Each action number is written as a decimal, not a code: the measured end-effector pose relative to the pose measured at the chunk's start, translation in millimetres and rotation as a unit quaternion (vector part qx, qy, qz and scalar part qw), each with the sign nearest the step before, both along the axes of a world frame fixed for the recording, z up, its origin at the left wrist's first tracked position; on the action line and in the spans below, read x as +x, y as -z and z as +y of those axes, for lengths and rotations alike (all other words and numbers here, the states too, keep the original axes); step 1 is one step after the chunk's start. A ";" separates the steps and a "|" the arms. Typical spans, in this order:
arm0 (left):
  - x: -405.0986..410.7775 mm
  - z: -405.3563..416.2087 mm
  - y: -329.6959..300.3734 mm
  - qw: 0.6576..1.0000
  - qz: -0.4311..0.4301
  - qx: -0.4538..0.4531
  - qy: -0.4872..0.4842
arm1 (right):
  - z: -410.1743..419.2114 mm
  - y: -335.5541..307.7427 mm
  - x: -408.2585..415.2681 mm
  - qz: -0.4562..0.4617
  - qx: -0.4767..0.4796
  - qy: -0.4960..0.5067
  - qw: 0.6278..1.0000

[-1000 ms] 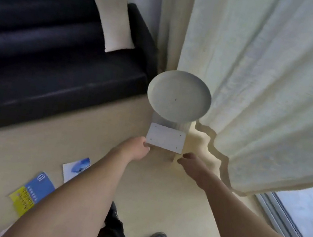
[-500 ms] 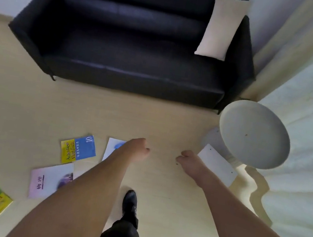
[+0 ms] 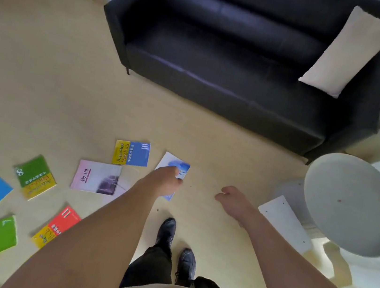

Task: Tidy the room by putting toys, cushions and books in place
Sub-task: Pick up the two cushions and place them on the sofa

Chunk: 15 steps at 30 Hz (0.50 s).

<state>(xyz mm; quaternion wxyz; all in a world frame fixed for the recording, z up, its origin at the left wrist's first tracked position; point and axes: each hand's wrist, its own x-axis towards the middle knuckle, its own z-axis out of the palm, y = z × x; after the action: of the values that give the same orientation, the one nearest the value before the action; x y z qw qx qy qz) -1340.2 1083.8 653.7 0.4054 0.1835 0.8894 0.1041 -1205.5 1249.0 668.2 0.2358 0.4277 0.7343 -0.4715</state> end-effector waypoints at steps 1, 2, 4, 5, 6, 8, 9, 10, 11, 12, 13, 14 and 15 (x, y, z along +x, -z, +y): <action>7.4 -6.4 0.5 1.000 0.000 -0.003 -0.009 | -2.8 2.9 4.6 -0.003 -0.005 -0.006 1.000; 13.4 -12.4 1.4 1.000 -0.001 -0.002 -0.020 | -5.5 5.7 8.1 -0.005 -0.008 -0.010 1.000; 21.8 -26.2 3.9 0.999 0.000 -0.003 -0.032 | -13.4 9.3 12.9 -0.005 -0.008 -0.021 1.000; 26.1 -33.8 4.4 0.999 0.003 -0.005 -0.039 | -18.7 10.1 15.1 -0.004 -0.007 -0.028 1.000; 29.3 -40.6 5.7 0.999 0.007 -0.006 -0.046 | -23.4 11.2 17.3 -0.004 -0.009 -0.031 0.999; 36.5 -53.2 6.7 0.998 0.008 -0.010 -0.054 | -33.4 12.4 22.4 -0.008 -0.020 -0.032 0.999; 40.4 -59.8 7.8 0.998 0.004 -0.008 -0.057 | -39.8 13.2 25.3 -0.012 -0.022 -0.034 0.999; 44.2 -65.0 8.4 0.998 0.000 -0.001 -0.059 | -45.1 14.2 27.7 -0.016 -0.023 -0.035 0.999; 48.2 -70.6 7.6 0.998 -0.003 0.004 -0.058 | -51.3 15.5 29.9 -0.020 -0.020 -0.036 0.999; 51.7 -76.6 8.1 0.999 -0.005 0.008 -0.053 | -58.1 16.9 31.8 -0.022 -0.016 -0.036 0.999; 55.5 -85.3 9.8 0.999 -0.006 0.010 -0.049 | -67.5 18.5 34.1 -0.022 -0.012 -0.036 0.999; 59.0 -92.6 11.7 0.999 -0.011 0.008 -0.049 | -75.3 19.5 36.3 -0.023 -0.010 -0.036 0.999; 62.8 -101.2 13.0 0.999 -0.016 0.006 -0.051 | -84.3 20.0 38.7 -0.024 -0.012 -0.036 0.999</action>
<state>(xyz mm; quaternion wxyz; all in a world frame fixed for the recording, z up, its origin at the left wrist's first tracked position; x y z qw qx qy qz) -1277.4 982.7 640.7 0.4126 0.1383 0.8904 0.1332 -1166.8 1164.7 648.3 0.2755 0.4092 0.7378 -0.4608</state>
